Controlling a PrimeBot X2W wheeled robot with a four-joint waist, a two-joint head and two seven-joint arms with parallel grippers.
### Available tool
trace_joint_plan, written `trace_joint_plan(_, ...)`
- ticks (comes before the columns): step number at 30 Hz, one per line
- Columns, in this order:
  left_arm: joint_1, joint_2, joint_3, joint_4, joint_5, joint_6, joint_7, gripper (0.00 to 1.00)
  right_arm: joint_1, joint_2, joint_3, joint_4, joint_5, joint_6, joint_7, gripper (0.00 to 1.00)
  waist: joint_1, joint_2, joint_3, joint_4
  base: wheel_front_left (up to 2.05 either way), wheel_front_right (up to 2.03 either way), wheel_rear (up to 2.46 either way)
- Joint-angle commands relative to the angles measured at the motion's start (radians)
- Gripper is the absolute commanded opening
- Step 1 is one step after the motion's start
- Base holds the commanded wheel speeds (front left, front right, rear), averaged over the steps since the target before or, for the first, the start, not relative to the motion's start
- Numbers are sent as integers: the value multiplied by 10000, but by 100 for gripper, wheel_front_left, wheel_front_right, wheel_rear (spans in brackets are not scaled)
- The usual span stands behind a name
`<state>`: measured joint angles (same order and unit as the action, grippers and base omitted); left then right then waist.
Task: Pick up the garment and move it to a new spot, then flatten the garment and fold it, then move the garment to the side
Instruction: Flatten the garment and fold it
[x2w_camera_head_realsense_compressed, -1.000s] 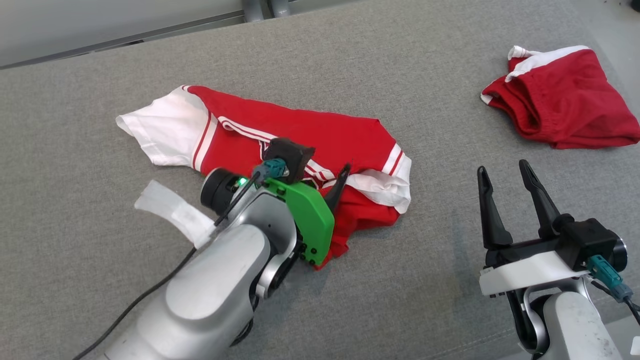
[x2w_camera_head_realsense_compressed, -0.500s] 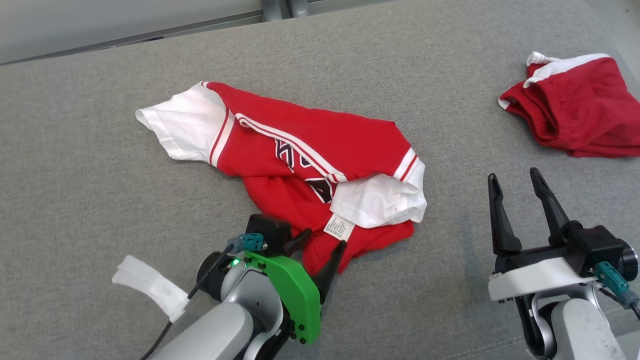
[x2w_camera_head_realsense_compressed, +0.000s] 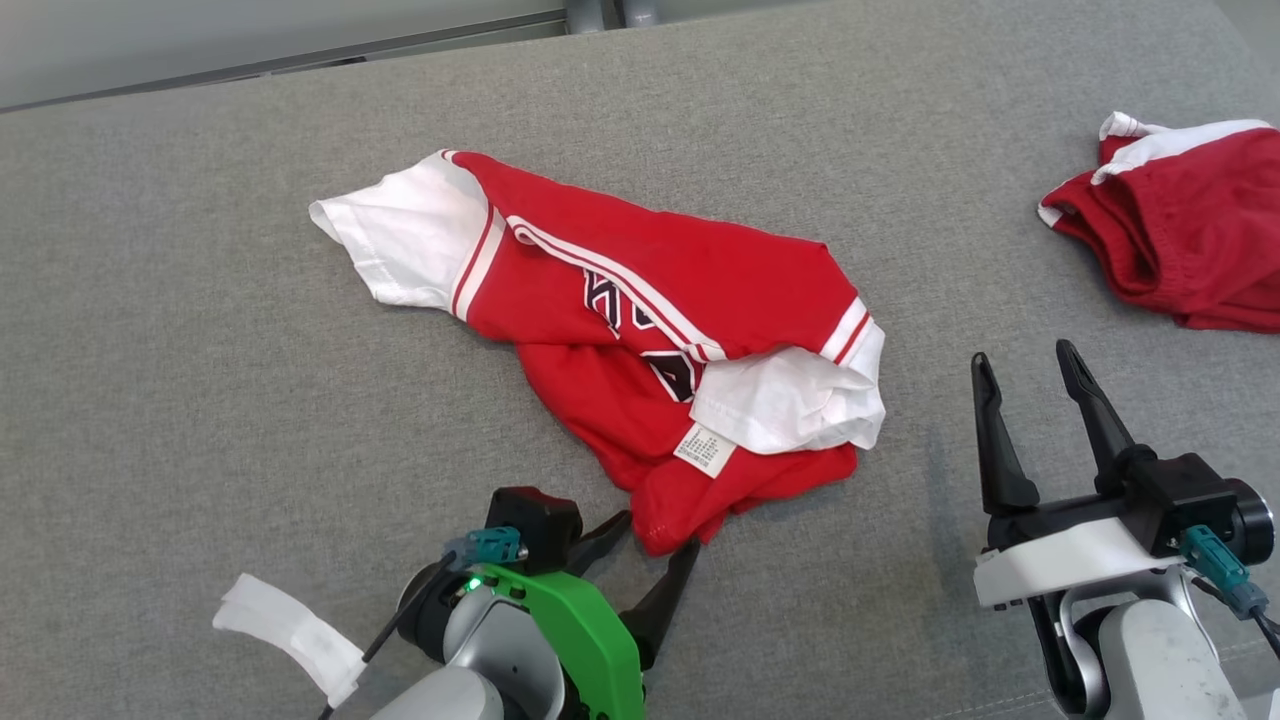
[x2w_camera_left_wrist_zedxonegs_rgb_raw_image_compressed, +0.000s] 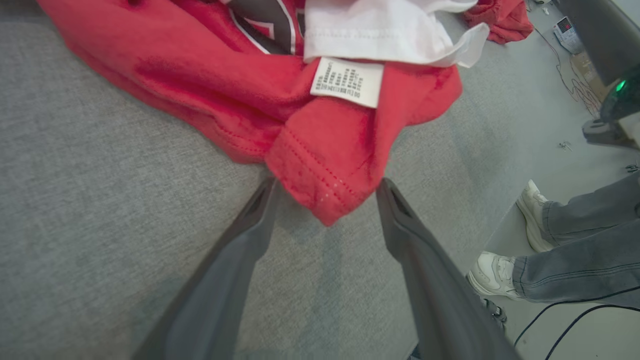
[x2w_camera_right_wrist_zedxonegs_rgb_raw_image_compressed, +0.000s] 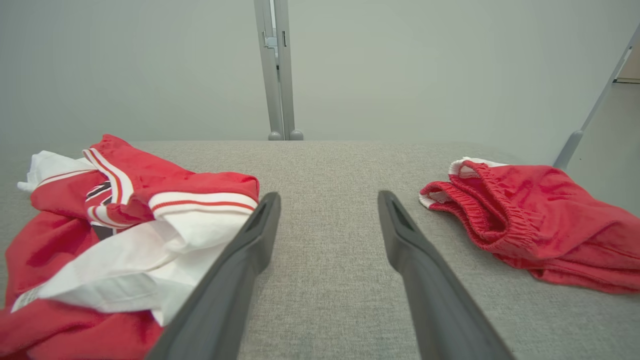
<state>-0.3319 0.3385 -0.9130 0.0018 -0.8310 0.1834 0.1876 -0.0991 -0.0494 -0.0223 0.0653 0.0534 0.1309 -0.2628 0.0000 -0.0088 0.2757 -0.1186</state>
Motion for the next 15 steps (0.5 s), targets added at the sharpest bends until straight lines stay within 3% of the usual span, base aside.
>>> trace_joint_plan(1, -85, -103, -27, 103, 25, -103, -66, 100, -76, -23, 0, 19, -50, -4, -27, 100, 0, 88, 36, 27, 0, 0, 0)
trace_joint_plan(9, -518, -482, -42, 1088, 199, -373, -538, 99, -183, -21, 1, 36, -36, -4, -27, 100, 0, 88, 197, -11, 0, 0, 0)
trace_joint_plan(11, -652, -627, 0, 1290, 174, -517, -718, 33, -217, -23, 52, 53, -10, -4, -29, 100, 0, 88, 209, -61, 0, 0, 0)
trace_joint_plan(12, -652, -627, 0, 1290, 174, -517, -718, 33, -217, -23, 52, 53, -10, -4, -29, 100, 0, 88, 209, -61, 0, 0, 0)
trace_joint_plan(13, -778, -634, 63, 1329, 206, -554, -805, 9, -220, -23, 57, 69, 24, -4, -27, 100, 0, 88, 211, -85, 0, 0, 0)
trace_joint_plan(14, -896, -624, 123, 1345, 187, -608, -825, 0, -219, -24, 44, 80, 55, -4, -27, 100, 0, 88, 212, -103, 0, 0, 0)
trace_joint_plan(15, -1010, -582, 157, 1312, 203, -657, -799, 0, -215, -23, 25, 87, 80, -4, -27, 100, 0, 88, 208, -120, 0, 0, 0)
